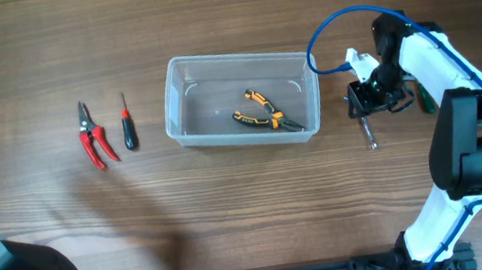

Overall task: Pack container
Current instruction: 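Grasp the silver socket wrench with the right gripper, then move the wrench into the container and release it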

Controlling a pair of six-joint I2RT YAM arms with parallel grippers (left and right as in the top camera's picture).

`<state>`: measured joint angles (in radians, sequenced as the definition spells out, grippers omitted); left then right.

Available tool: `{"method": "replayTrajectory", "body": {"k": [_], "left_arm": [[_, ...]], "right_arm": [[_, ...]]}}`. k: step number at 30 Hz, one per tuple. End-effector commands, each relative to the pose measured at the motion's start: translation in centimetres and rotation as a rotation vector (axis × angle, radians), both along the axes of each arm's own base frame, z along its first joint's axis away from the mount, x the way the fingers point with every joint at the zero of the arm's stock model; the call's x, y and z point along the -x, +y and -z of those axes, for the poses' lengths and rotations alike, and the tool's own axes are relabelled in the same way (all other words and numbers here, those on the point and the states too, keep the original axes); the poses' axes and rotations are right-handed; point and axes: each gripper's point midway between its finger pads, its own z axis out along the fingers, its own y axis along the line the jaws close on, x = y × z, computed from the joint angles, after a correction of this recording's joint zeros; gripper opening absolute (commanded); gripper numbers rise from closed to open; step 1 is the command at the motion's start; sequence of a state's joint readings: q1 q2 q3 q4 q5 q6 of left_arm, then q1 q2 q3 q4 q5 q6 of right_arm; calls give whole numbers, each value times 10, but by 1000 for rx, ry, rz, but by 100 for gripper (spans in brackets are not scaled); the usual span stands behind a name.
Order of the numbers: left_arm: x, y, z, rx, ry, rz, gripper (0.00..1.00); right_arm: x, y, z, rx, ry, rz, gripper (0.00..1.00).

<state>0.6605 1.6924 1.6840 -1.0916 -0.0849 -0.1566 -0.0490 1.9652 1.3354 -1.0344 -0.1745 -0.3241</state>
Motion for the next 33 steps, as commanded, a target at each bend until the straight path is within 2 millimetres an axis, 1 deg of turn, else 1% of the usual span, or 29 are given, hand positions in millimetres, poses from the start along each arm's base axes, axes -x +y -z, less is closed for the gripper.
{"method": "replayTrajectory", "body": {"k": [1, 7, 11, 13, 16, 17, 18, 19, 20, 25, 27, 29, 30, 31, 33], "left_arm": [[-2, 4, -1, 2, -10, -19, 100], [-2, 4, -1, 2, -10, -19, 100], [-2, 4, -1, 3, -10, -19, 100], [-2, 4, -1, 3, -10, -19, 100], [-2, 4, -1, 3, -10, -19, 100], [-2, 4, -1, 3, -10, -19, 100], [-2, 4, -1, 3, -10, -19, 100], [-2, 4, -1, 2, -10, -19, 100], [-2, 4, -1, 3, -10, -19, 100], [-2, 4, -1, 2, -10, -19, 100], [-2, 4, -1, 3, -10, -19, 100], [-2, 4, -1, 2, -10, -19, 100], [-2, 4, -1, 2, -10, -19, 100], [-2, 4, -1, 2, -10, -19, 100], [-2, 4, -1, 3, -10, -19, 100]], "right_arm": [[6, -3, 4, 17, 5, -45, 36], [7, -4, 18, 22, -16, -42, 36], [7, -4, 25, 28, -29, -43, 33], [10, -5, 30, 28, -29, -42, 30], [16, -5, 39, 27, -24, -40, 29], [18, -4, 41, 27, -24, -40, 28], [18, -4, 42, 27, -25, -39, 22], [17, -4, 42, 27, -29, -40, 7], [17, -4, 42, 27, -29, -40, 4], [14, -4, 40, 27, -39, -39, 4], [2, -4, 31, 27, -63, -26, 4], [-22, -6, 9, 32, -127, -7, 4], [-38, -7, -7, 36, -168, -4, 4], [-57, -9, -31, 47, -221, -4, 4], [-78, -12, -61, 62, -279, -4, 4]]}}
